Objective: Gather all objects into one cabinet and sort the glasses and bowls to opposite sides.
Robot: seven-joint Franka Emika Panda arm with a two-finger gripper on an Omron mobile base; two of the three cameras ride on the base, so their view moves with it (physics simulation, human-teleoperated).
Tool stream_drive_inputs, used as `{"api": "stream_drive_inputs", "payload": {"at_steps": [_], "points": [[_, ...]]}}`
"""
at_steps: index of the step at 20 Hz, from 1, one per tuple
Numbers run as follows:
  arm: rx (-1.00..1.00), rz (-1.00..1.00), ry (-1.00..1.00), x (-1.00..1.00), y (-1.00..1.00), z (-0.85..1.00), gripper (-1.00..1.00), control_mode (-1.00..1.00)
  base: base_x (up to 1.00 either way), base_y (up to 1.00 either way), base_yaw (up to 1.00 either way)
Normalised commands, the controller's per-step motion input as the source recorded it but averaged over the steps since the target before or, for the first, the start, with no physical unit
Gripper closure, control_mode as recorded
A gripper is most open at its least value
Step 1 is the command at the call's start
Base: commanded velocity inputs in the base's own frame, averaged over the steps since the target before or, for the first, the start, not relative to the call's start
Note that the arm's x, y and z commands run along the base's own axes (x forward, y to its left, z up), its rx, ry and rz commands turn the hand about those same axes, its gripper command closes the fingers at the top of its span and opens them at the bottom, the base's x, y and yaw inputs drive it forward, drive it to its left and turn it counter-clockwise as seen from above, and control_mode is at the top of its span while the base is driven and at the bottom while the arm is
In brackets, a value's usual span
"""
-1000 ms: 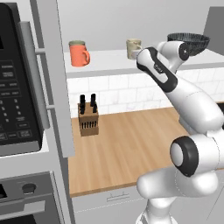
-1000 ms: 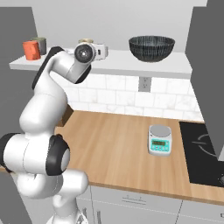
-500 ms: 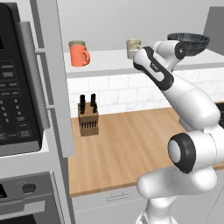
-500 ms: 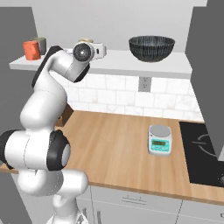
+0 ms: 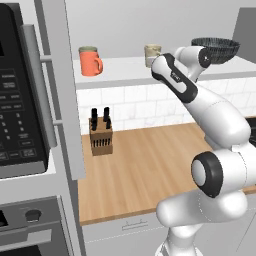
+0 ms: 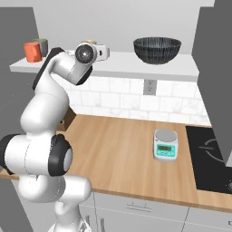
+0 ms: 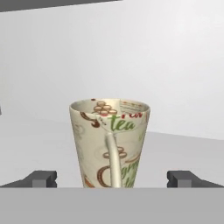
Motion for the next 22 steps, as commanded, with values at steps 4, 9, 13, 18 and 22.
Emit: {"api": "stream_drive_inputs", "payload": {"at_steps": [4, 9, 13, 18, 22], "points": [[0.00, 0.00, 0.00, 0.00, 0.00, 0.00, -1.00, -1.00, 0.00, 0.00, 0.00], [0.00, 0.00, 0.00, 0.00, 0.00, 0.00, 1.00, -1.00, 0.00, 0.00, 0.00], [0.00, 0.00, 0.00, 0.00, 0.00, 0.00, 1.00, -1.00, 0.00, 0.00, 0.00], [0.00, 0.00, 0.00, 0.00, 0.00, 0.00, 1.00, -1.00, 0.00, 0.00, 0.00], [0.00, 0.00, 0.00, 0.00, 0.00, 0.00, 1.00, -1.00, 0.00, 0.00, 0.00]]}}
